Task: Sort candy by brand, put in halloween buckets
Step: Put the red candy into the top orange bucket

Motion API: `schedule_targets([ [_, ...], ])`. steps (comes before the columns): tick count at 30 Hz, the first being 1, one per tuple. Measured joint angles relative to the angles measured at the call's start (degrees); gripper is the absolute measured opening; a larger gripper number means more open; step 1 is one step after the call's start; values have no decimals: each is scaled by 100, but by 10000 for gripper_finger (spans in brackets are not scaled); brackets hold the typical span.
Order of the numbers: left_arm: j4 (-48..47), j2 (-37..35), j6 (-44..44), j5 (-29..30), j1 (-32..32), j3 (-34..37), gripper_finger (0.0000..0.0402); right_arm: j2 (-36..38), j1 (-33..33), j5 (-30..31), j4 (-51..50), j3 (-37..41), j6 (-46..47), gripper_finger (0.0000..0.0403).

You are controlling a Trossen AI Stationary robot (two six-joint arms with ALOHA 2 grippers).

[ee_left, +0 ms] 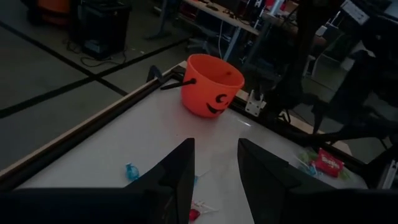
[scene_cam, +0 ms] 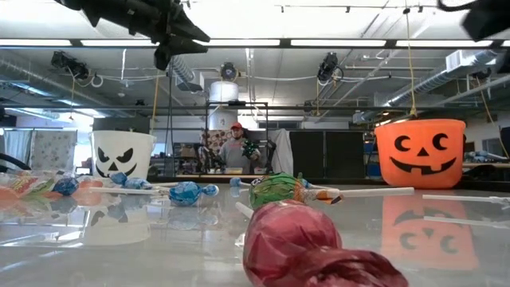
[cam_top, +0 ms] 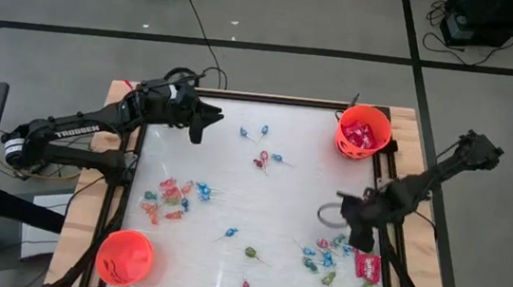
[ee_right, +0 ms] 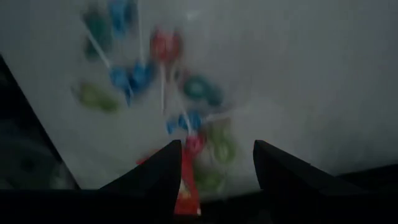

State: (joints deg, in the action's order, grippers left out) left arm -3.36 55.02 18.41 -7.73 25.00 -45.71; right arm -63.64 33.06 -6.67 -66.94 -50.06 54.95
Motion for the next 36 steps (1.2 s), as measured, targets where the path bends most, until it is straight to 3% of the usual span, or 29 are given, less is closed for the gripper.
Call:
schedule_targets([
  [20,-190,2,188,739,-767,0,126,-1833,2400,-204,1581,15,878,209],
  [31,-232,2,293,763,-792,0,126,-2837,2844,-225,1895,15,868,205],
  [36,-232,2,295,761,-792,0,126,-3088,2799,-392,2064,4,805,147],
])
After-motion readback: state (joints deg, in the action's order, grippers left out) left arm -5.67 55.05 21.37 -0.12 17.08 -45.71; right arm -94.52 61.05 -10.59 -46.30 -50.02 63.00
